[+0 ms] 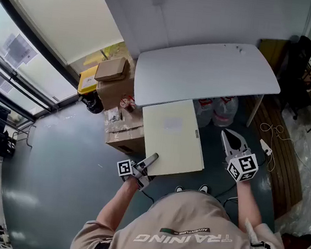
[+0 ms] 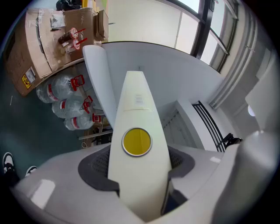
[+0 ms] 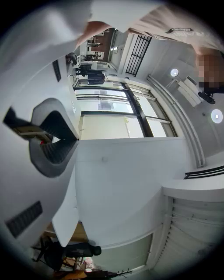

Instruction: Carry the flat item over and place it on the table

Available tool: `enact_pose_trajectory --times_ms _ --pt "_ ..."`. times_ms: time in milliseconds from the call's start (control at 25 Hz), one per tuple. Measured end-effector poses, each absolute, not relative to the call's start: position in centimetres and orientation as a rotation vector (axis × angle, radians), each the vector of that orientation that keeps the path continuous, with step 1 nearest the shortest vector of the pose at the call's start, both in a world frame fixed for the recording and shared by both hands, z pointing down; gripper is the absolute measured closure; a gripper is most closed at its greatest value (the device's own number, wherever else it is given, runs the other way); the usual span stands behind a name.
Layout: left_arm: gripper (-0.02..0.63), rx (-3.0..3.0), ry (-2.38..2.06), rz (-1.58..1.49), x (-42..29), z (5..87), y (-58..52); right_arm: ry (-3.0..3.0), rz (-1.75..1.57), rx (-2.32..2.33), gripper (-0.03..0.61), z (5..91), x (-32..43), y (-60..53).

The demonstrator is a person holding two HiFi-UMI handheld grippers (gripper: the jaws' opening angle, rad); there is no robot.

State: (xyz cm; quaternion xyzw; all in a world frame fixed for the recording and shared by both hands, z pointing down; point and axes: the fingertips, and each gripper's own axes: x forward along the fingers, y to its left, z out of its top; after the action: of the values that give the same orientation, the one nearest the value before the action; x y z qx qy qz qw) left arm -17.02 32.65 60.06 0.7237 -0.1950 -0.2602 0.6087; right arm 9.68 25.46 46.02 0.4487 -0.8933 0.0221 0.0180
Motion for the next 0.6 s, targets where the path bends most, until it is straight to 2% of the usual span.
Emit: enact_pose_trajectory --times_ms 600 --pt "0.331 1.664 -0.382 -0.564 -19.0 61.5 32.6 -2.78 0.066 1.406 0.574 46.3 6.5 25.6"
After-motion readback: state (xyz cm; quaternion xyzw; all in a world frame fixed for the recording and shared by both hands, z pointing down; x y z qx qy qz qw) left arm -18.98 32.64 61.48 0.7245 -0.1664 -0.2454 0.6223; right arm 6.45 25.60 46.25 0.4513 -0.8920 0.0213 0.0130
